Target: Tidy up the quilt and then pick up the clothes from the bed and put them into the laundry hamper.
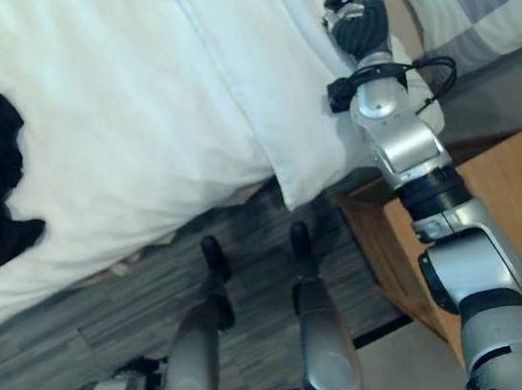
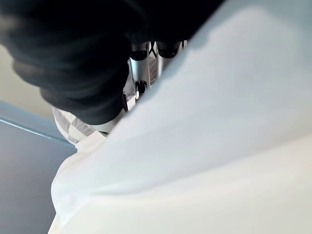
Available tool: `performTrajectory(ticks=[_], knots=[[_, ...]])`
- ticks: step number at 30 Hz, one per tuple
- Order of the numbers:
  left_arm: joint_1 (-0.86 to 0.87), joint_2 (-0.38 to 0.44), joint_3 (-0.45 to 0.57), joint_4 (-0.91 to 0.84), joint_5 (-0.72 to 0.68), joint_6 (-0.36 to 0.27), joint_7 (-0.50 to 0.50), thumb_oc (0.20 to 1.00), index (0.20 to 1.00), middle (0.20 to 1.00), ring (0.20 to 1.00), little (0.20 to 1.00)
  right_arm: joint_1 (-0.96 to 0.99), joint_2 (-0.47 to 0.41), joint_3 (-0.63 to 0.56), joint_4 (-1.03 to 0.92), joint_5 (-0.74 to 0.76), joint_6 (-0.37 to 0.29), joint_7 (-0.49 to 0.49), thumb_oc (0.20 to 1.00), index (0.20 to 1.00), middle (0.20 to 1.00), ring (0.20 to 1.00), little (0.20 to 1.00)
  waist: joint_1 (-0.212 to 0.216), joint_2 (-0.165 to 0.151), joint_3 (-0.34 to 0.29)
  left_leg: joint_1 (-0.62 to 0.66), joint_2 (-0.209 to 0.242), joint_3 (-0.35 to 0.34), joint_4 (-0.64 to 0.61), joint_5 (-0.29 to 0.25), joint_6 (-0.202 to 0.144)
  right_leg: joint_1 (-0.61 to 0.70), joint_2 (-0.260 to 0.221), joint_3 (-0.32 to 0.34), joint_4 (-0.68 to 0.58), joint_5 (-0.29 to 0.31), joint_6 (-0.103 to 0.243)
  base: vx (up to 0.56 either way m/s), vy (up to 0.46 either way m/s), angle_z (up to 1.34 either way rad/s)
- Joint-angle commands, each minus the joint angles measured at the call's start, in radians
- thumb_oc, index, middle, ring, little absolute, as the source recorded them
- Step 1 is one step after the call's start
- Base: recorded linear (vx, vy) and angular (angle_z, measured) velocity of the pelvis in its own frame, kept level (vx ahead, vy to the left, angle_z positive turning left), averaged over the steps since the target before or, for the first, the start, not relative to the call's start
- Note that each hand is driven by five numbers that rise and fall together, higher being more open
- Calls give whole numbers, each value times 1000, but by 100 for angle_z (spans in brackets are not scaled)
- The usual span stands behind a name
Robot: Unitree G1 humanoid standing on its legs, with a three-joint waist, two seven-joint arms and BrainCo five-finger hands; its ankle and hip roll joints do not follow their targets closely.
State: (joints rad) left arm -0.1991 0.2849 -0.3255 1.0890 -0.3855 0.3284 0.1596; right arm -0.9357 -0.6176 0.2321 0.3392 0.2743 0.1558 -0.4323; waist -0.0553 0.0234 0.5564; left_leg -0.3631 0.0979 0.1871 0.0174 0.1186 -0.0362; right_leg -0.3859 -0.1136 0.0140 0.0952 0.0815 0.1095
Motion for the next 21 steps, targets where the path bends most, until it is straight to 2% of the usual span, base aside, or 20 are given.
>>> performTrajectory(ticks=[1, 3, 7, 8, 11, 17, 21], knots=[[33, -23, 1, 65, 4, 33, 31, 1000, 1000, 1000, 1000, 1000, 165, -13, 14, 94, 5, 35, 0, 200, 200, 200, 200, 200, -37, -9, -36, -78, 62, -61, 183, -112, -52, -60, -50, 8, -7, -7, 30, -33, -11, -1], [20, -34, -1, 60, -29, 42, 53, 1000, 1000, 1000, 1000, 1000, 250, -7, -19, 175, 26, 32, -14, 200, 200, 200, 200, 200, -52, -10, -36, -97, 60, -53, 188, -116, -49, -83, -54, 13, -3, -4, 32, -49, -12, -2], [20, -34, -1, 60, -29, 42, 53, 1000, 1000, 1000, 1000, 1000, 250, -7, -19, 175, 26, 32, -14, 200, 200, 200, 200, 200, -52, -10, -36, -97, 60, -53, 188, -116, -49, -83, -54, 13, -3, -4, 32, -15, 27, -4], [29, -38, 10, 58, -10, 20, 33, 1000, 1000, 1000, 1000, 1000, 461, 25, -59, 333, 49, -13, -8, 200, 200, 200, 200, 200, -80, 5, -36, -95, 53, -40, 171, -110, -49, -100, -58, 18, 3, -7, 24, -67, 125, 0], [41, -28, 17, 51, 15, 9, 15, 1000, 1000, 1000, 1000, 1000, 572, 47, -72, 352, 41, -35, 2, 200, 200, 200, 200, 200, -94, 7, -36, -73, 48, -33, 154, -107, -48, -89, -58, 19, -1, -5, 22, -61, 124, 8], [63, -10, 49, 42, 91, -13, 11, 1000, 1000, 1000, 1000, 1000, 777, 88, -110, 389, 50, -54, -38, 200, 200, 200, 200, 200, -131, -14, -36, 35, 46, 2, 133, -123, -41, -4, -54, 32, -29, 2, 28, -75, 107, -9], [72, -6, 56, 69, 184, -31, 3, 1000, 1000, 1000, 1000, 1000, 836, 111, -176, 456, 91, -141, -90, 200, 200, 200, 200, 200, -140, -35, -41, 174, 50, 36, 97, -136, -42, 127, -55, 39, -83, 15, 44, -45, 128, -1]])
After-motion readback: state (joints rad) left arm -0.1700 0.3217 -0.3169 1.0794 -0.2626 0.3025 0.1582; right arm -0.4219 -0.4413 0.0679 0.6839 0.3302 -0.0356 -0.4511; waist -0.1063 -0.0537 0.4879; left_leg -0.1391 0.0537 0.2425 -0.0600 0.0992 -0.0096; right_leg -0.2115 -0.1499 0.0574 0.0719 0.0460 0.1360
